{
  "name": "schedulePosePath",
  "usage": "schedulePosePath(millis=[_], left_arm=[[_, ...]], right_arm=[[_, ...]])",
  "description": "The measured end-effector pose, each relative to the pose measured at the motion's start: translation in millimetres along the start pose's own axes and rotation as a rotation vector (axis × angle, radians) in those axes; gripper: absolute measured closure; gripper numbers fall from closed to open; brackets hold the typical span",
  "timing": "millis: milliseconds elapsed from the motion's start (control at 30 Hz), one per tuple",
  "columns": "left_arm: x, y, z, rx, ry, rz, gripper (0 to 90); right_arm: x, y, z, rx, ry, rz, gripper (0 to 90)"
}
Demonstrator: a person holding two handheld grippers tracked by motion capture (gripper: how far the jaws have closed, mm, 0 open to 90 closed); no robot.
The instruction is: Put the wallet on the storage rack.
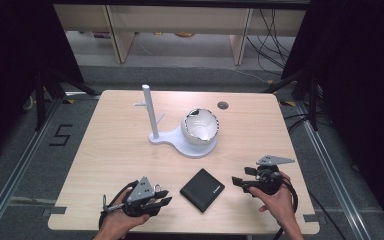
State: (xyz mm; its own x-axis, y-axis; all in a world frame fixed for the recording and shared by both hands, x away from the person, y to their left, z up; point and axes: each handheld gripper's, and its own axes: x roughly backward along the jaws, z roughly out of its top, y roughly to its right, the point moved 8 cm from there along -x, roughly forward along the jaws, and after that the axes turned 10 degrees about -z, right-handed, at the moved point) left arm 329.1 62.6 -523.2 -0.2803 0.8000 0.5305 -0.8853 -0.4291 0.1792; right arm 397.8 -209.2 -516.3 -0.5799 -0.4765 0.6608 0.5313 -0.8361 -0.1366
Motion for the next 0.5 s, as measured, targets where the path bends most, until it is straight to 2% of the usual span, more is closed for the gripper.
schedulePosePath(millis=[33, 67, 100, 200, 300, 333, 367, 400, 433, 467, 500], left_arm=[[-4.9, 2.4, 1.1, -0.003, 0.009, -0.016, 76.8], [-8.2, 4.4, 1.2, -0.006, -0.005, -0.027, 78.4], [-14.8, 7.0, 1.7, -0.012, -0.020, -0.036, 81.4], [-22.5, 9.1, 1.7, -0.011, -0.030, -0.047, 83.6], [-35.4, 9.8, 1.2, -0.021, -0.065, -0.057, 85.3], [-35.4, 9.8, 1.2, -0.021, -0.065, -0.057, 85.7], [-38.3, 10.1, 1.6, -0.018, -0.071, -0.056, 85.7], [-40.8, 9.6, 1.9, -0.025, -0.071, -0.054, 86.2], [-43.6, 10.5, 2.4, -0.020, -0.078, -0.063, 86.3], [-46.6, 10.5, 3.4, -0.023, -0.073, -0.064, 86.6], [-48.5, 10.8, 3.5, -0.026, -0.082, -0.069, 86.9]], right_arm=[[-1.2, -5.0, -0.2, -0.031, -0.030, 0.013, 32.0], [-4.6, -7.3, 1.2, -0.026, -0.031, 0.033, 32.6], [-10.0, -7.7, 3.2, 0.015, -0.039, 0.031, 34.0], [-14.6, -12.4, 4.2, 0.013, -0.063, 0.044, 34.5], [-27.5, -17.6, 5.8, 0.021, -0.084, 0.087, 36.0], [-27.5, -17.6, 5.8, 0.021, -0.084, 0.087, 36.0], [-29.2, -19.0, 5.3, 0.018, -0.101, 0.077, 36.7], [-32.1, -24.0, 5.7, -0.003, -0.103, 0.094, 37.6], [-34.3, -23.0, 6.2, 0.032, -0.103, 0.106, 37.7], [-37.0, -24.8, 7.1, 0.033, -0.107, 0.098, 37.8], [-42.5, -28.7, 7.4, 0.033, -0.122, 0.114, 38.5]])
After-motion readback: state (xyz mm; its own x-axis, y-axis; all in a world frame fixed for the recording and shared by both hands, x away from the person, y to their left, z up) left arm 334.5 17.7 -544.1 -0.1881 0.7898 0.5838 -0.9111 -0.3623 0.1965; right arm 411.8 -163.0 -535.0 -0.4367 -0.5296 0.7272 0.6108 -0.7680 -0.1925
